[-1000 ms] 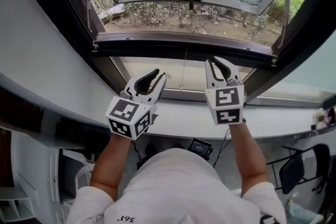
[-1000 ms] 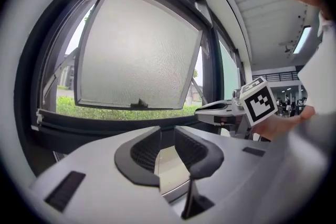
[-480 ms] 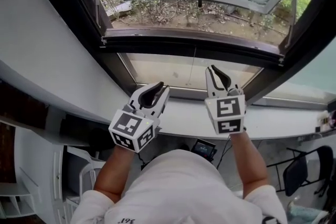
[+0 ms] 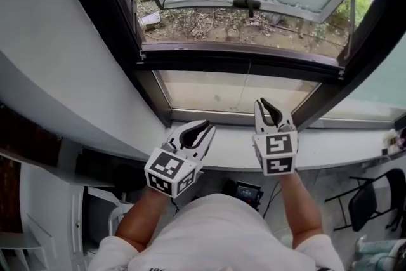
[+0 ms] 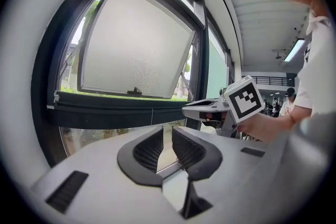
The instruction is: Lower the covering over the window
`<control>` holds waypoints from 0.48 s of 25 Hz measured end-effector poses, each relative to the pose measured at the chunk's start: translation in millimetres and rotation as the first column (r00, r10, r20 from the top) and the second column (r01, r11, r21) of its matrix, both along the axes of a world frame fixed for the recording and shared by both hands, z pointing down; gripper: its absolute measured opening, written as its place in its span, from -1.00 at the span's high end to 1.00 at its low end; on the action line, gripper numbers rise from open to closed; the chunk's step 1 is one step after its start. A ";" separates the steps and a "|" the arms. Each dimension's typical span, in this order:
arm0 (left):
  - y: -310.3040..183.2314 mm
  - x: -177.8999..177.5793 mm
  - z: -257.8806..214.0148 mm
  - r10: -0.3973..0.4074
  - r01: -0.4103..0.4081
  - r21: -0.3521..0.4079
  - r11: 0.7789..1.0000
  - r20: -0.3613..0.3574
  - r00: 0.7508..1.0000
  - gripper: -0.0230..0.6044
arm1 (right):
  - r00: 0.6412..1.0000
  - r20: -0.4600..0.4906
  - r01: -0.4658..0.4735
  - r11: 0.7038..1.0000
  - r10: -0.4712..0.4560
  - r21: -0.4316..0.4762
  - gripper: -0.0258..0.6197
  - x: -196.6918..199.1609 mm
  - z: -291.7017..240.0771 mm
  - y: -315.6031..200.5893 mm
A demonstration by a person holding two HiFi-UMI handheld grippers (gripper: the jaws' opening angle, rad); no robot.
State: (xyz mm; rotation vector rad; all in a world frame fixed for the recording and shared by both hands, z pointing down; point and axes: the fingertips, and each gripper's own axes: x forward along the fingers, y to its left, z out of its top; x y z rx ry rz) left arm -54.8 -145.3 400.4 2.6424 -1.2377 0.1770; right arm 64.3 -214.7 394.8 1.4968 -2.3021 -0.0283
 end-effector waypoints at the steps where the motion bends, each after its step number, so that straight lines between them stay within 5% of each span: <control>1: 3.7 -2.7 0.4 0.006 -0.006 0.000 1.000 -0.001 1.000 0.71 | 1.000 -0.002 -0.005 1.000 0.005 -0.001 0.76 -2.5 0.5 4.6; 12: 41.4 -23.8 -1.3 0.062 -0.062 0.005 0.998 0.000 0.998 0.72 | 0.998 -0.015 -0.058 0.998 0.058 0.000 0.78 -19.9 0.5 49.5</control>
